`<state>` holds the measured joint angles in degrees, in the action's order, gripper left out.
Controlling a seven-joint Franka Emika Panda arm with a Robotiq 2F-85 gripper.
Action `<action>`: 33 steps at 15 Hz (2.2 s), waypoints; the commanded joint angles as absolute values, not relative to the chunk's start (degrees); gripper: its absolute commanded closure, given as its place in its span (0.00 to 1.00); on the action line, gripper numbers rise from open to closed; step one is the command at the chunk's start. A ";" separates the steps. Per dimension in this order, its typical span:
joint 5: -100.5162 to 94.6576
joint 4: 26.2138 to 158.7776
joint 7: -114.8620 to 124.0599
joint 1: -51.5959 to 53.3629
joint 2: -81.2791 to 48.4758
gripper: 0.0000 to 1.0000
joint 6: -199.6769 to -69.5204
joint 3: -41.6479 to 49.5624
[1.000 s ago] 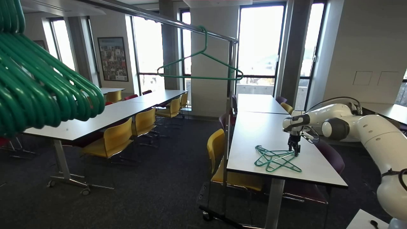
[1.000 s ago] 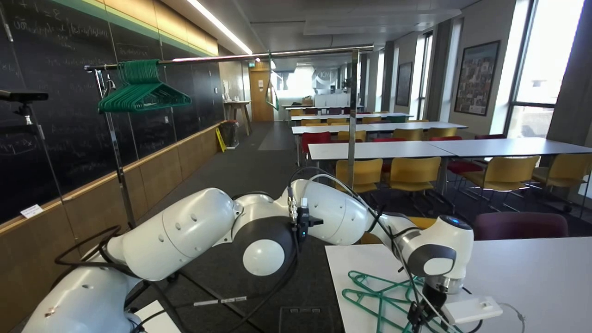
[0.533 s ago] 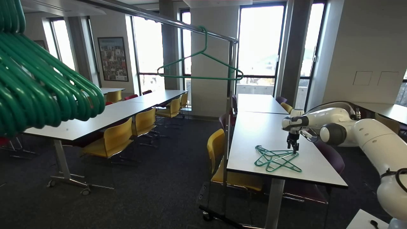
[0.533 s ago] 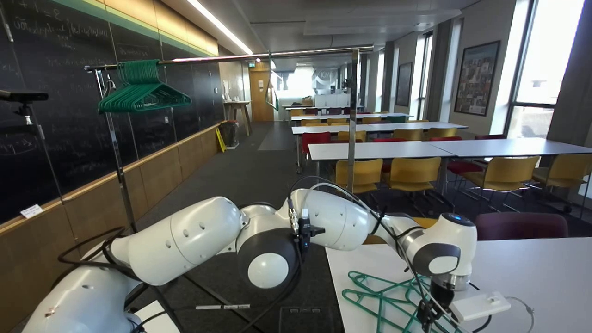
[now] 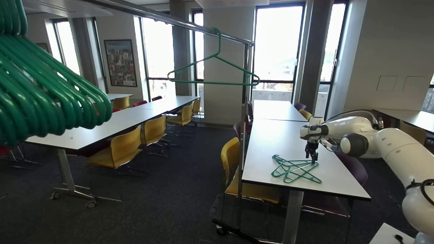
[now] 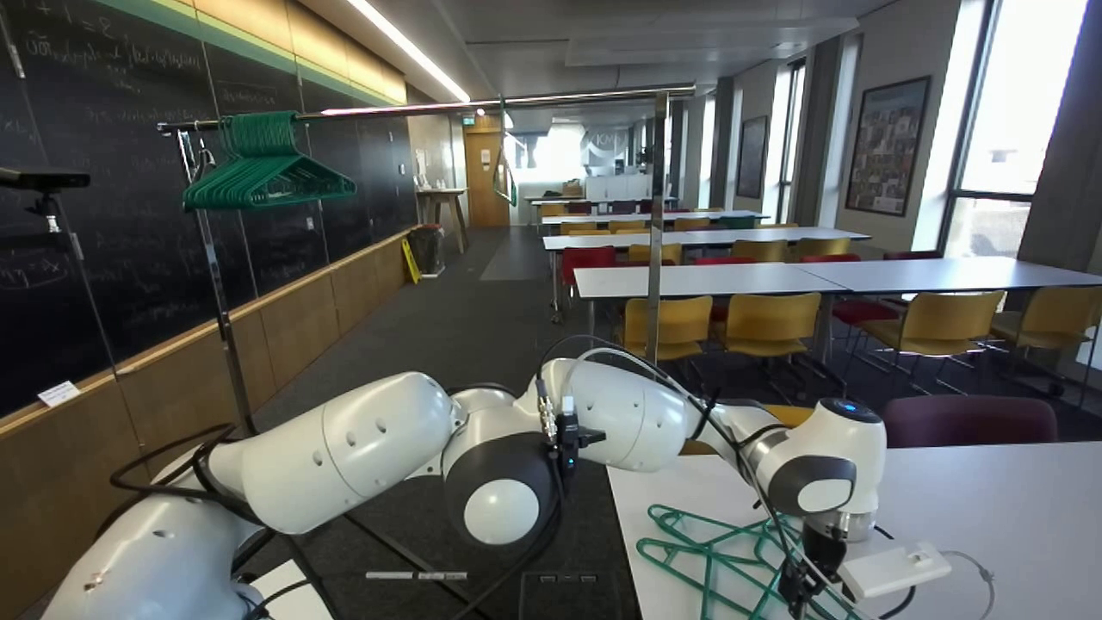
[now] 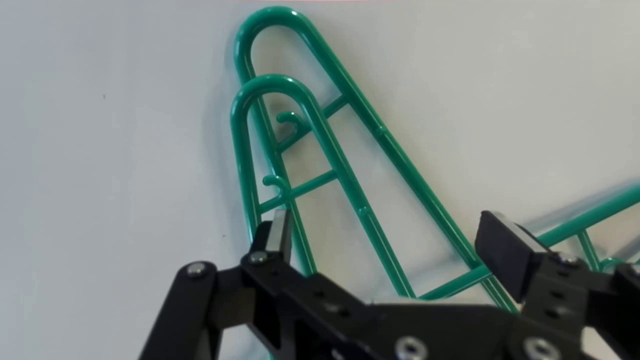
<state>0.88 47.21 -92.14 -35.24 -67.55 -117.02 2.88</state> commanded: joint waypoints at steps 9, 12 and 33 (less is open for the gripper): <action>0.10 45.93 -93.75 -34.47 -69.85 0.00 -117.94 2.87; 0.31 45.56 -93.97 -34.40 -70.65 0.00 -116.71 2.54; 0.17 44.30 -93.56 -34.20 -71.28 0.63 -115.04 2.93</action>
<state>0.56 45.96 -92.25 -33.95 -70.94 -116.80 2.85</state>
